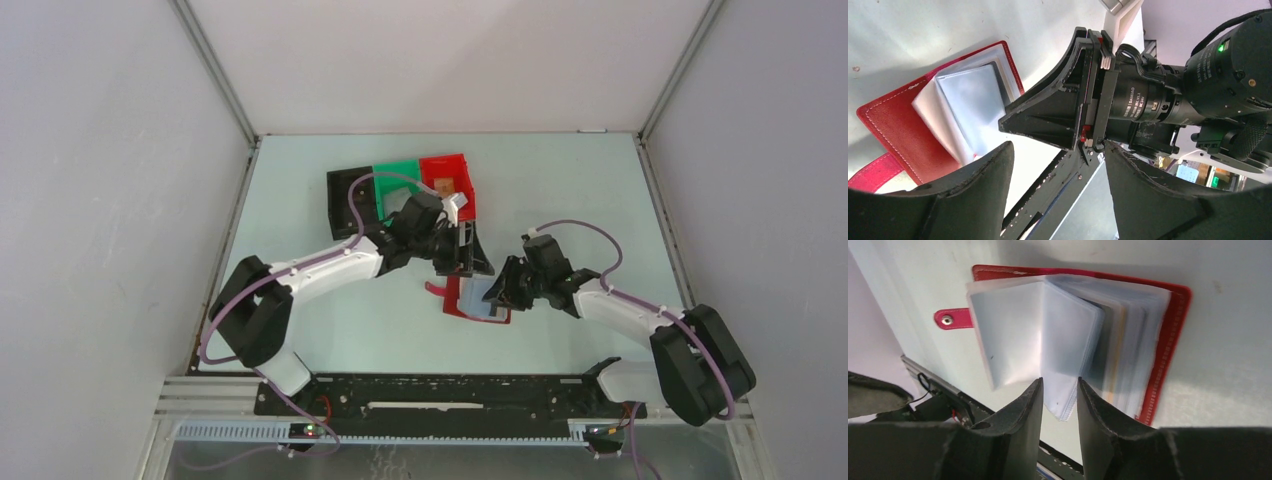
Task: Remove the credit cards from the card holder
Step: Remove the credit card from the card holder.
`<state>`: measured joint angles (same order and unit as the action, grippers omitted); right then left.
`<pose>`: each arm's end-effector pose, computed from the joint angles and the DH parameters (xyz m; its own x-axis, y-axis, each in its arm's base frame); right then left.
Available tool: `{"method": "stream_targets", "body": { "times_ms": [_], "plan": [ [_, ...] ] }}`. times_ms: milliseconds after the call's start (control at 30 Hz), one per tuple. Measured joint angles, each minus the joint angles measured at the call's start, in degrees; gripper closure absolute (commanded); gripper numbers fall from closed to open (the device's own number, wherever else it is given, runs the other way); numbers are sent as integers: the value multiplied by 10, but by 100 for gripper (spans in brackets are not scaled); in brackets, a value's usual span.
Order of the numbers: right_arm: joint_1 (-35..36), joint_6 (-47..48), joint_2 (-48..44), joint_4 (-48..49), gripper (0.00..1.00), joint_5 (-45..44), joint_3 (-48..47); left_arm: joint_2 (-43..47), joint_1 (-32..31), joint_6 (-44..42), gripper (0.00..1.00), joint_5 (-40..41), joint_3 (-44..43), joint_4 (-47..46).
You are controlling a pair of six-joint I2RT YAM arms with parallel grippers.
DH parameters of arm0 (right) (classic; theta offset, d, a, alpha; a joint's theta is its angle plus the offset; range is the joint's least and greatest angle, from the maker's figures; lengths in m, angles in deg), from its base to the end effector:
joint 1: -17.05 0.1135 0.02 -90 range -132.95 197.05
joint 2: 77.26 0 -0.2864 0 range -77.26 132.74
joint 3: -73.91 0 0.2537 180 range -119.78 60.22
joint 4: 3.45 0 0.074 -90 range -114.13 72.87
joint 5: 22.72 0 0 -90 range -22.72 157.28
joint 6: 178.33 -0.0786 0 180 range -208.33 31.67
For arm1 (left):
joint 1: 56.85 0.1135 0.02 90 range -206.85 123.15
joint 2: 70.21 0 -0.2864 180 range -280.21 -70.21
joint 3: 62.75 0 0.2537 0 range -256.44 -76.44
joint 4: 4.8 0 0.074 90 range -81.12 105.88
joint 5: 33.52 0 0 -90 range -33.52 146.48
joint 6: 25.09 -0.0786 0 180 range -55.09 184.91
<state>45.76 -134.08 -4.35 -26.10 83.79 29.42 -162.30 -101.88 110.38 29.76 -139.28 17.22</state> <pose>0.2110 0.1410 0.1503 -0.9182 0.2801 -0.2801 0.0580 0.7946 0.6044 0.2500 -0.3003 0.2437 -0.9323 0.0323 -0.3603 0.3125 0.5735 -0.7573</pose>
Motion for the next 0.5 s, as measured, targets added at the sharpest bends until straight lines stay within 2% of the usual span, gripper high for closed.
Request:
{"method": "stream_targets", "body": {
  "times_ms": [300, 500],
  "plan": [
    [42, -39, 33, 80, 61, 27, 0, 5, 19, -7, 28, 11, 5, 18],
    [72, -51, 85, 106, 62, 29, -18, 20, 34, -7, 28, 17, 38, 21]
  ]
}}
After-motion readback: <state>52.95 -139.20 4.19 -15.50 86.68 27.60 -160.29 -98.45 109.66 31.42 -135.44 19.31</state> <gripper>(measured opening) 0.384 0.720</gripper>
